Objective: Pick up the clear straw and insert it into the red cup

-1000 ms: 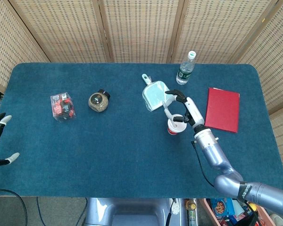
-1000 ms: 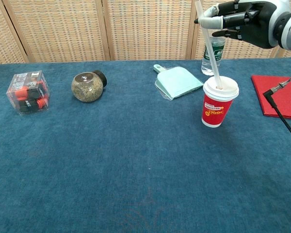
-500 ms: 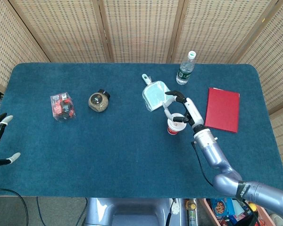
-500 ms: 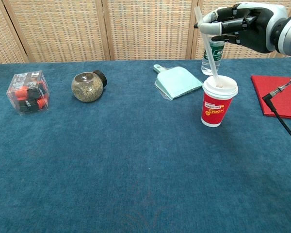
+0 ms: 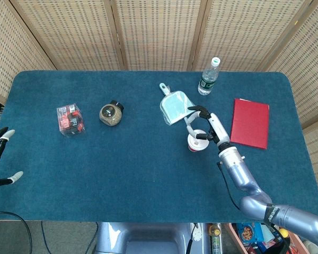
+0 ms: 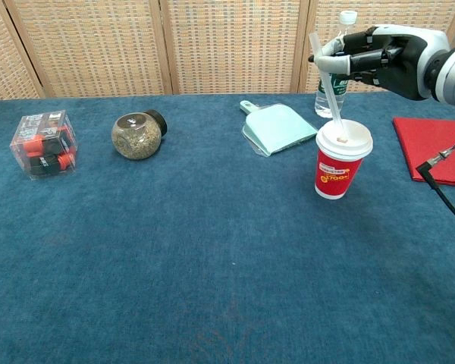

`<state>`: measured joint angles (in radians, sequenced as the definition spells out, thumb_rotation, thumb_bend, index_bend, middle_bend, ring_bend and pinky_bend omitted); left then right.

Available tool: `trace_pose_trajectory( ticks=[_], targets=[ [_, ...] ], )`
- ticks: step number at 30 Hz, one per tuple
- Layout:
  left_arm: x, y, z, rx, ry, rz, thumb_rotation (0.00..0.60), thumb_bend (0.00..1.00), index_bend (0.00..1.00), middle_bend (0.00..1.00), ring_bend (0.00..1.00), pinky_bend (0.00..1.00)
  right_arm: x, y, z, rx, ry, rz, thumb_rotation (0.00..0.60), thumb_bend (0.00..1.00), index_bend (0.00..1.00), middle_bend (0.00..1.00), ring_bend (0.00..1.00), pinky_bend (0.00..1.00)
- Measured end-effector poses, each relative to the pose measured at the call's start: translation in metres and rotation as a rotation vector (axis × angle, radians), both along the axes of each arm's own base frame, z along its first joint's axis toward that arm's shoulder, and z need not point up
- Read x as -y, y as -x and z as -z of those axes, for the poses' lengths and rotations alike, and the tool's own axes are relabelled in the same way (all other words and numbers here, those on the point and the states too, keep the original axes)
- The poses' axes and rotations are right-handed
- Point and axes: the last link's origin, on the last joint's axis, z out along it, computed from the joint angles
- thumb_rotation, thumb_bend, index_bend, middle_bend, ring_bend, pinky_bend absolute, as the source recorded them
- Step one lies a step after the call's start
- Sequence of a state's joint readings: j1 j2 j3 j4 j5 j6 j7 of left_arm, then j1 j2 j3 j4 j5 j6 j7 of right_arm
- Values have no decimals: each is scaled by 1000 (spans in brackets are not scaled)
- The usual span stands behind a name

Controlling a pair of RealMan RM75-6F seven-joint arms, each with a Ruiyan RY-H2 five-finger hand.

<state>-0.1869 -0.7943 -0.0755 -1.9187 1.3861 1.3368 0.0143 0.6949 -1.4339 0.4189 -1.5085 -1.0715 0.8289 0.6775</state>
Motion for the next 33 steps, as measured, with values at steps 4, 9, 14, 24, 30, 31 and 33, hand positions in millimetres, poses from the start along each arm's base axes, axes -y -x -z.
trace_pose_trajectory(
  ticks=[4,9,14,24,30,31,33],
  targets=[
    [-1,1,2,-1,6,-3,600,198,0,0,0,0,-1,8,5,-14,-7,2,600,517,693,240,0,74],
    [-1,1,2,-1,8,-4,600,198,0,0,0,0,-1,15,10,-24,-8,0,600,517,693,236,0,74],
    [-1,2,3,0,9,-9,600,197,0,0,0,0,-1,21,15,-39,-11,-2,600,517,693,226,0,74],
    [-2,3,4,1,14,-11,600,197,0,0,0,0,-4,32,24,-69,-31,-7,600,517,693,212,0,74],
    [-2,4,5,3,18,-14,600,197,0,0,0,0,-7,37,27,-69,-45,-10,600,517,645,196,0,74],
    [-2,5,5,3,19,-15,600,197,0,0,0,0,-8,37,27,-67,-48,-12,600,517,602,186,0,74],
    [-1,5,6,4,19,-16,600,197,0,0,0,0,-9,38,28,-62,-54,-16,600,496,508,166,0,74]
  ],
)
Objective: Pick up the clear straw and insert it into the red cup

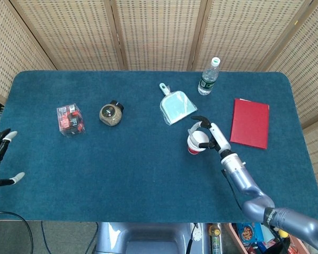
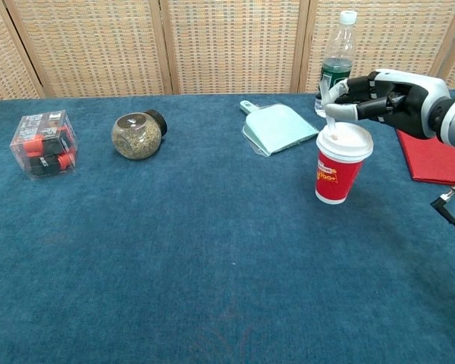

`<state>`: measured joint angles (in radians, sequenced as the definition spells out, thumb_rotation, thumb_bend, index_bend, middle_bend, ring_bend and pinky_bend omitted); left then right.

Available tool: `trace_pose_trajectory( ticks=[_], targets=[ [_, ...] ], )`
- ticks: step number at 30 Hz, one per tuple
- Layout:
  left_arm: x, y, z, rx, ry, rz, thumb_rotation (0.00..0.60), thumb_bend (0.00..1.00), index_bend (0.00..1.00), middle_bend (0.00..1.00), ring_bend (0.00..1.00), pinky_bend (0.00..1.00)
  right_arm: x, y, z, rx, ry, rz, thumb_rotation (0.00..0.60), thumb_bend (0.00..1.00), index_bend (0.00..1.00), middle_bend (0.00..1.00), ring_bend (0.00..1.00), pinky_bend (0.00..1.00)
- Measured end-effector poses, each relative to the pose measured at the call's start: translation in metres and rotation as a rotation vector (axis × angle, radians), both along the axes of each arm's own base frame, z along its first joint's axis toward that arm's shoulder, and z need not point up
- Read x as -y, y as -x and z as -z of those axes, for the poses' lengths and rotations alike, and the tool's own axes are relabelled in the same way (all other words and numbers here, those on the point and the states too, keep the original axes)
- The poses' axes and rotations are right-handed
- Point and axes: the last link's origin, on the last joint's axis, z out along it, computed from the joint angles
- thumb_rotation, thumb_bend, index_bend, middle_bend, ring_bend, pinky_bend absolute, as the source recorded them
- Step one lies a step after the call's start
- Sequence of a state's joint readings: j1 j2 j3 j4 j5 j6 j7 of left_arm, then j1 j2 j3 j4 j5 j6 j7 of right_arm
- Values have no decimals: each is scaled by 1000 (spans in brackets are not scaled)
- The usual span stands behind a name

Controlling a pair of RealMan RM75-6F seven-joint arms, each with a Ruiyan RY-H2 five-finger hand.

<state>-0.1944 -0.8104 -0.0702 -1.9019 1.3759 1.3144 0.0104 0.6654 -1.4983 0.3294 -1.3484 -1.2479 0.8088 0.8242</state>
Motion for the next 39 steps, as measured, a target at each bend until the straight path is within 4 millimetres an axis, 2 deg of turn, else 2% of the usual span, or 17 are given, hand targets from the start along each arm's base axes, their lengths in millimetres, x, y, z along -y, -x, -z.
trace_pose_trajectory(
  ticks=[2,5,8,12,15,20,22,25,31,34,39],
  targets=[
    [0,0,0,0,0,1,600,197,0,0,0,0,-1,1,0,3,-5,-4,600,417,404,145,0,73],
    [0,0,0,1,-3,2,600,197,0,0,0,0,-2,2,0,6,-10,-13,600,324,344,121,0,63],
    [1,0,-1,2,-5,2,600,198,0,0,0,0,-2,2,0,0,-11,-25,600,263,313,98,0,39],
    [2,1,-1,4,-5,2,600,198,0,0,0,0,-3,2,-1,-9,-12,-43,600,243,302,86,0,14],
    [3,1,-2,7,-6,2,600,198,0,0,0,0,-4,2,-4,-12,0,-52,600,193,266,38,0,0],
    [5,1,-4,13,-16,9,600,198,0,0,0,0,-7,3,-18,-67,31,-95,600,31,41,0,0,0],
    [6,2,-4,14,-22,11,600,198,0,0,0,0,-9,4,-25,-111,43,-117,600,3,4,0,0,0],
    [9,5,-5,14,-30,8,600,198,0,0,0,0,-14,8,-41,-217,84,-167,600,0,0,0,0,0],
    [12,12,0,-27,-66,-10,600,197,0,0,0,0,-38,18,-74,-506,226,-282,600,0,0,0,0,0],
    [17,18,9,-10,-80,-29,600,198,0,0,0,0,-58,25,-91,-660,312,-322,600,0,0,0,0,0],
    [24,24,23,32,-80,-42,600,198,0,0,0,0,-101,53,-115,-890,468,-315,600,0,0,0,0,0]
  ],
)
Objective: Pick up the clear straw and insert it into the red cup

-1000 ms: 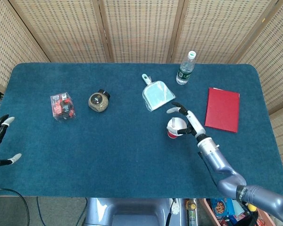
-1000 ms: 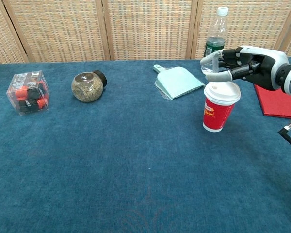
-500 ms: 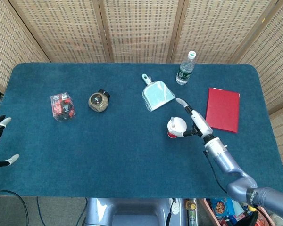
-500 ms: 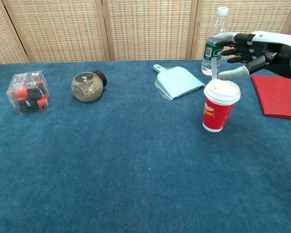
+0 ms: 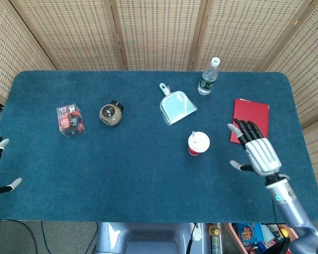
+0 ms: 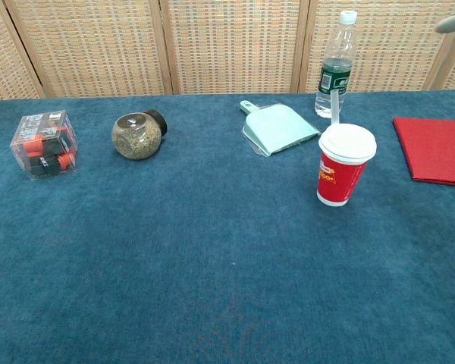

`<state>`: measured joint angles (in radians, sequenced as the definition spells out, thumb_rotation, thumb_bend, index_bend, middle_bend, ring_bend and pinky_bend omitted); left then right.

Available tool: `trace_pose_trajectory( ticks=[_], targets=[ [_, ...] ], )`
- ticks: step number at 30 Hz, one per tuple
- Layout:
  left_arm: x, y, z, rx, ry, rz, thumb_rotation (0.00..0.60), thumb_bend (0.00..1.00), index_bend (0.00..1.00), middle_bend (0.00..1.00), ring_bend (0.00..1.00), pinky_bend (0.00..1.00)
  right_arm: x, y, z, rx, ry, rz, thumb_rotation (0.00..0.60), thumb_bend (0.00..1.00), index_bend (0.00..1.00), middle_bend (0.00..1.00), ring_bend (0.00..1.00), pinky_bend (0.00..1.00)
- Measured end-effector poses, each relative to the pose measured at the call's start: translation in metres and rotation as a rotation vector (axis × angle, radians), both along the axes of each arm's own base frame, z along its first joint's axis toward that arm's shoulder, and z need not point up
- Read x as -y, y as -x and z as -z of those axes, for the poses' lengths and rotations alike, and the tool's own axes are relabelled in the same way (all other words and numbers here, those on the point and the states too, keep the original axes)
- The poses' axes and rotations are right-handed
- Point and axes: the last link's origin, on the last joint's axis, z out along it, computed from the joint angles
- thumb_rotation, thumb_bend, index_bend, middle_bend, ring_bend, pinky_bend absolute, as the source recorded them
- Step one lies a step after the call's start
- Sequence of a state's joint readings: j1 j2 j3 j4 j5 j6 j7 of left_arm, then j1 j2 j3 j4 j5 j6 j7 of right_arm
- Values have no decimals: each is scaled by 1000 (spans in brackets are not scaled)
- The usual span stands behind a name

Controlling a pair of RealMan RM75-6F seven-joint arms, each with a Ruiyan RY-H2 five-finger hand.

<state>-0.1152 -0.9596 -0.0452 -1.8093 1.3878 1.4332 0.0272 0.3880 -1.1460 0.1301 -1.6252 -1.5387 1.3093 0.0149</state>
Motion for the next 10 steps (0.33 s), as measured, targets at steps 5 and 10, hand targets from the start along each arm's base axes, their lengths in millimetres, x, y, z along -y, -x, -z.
trace_pose_trajectory(
  ticks=[5,10],
  targets=[
    [10,6,12,-22,19,25,600,197,0,0,0,0,-47,33,-10,-70,121,43,600,0,0,0,0,0],
    [16,8,18,-38,11,67,600,130,0,0,0,0,-75,52,-5,-116,186,82,600,0,0,0,0,0]
  ],
)
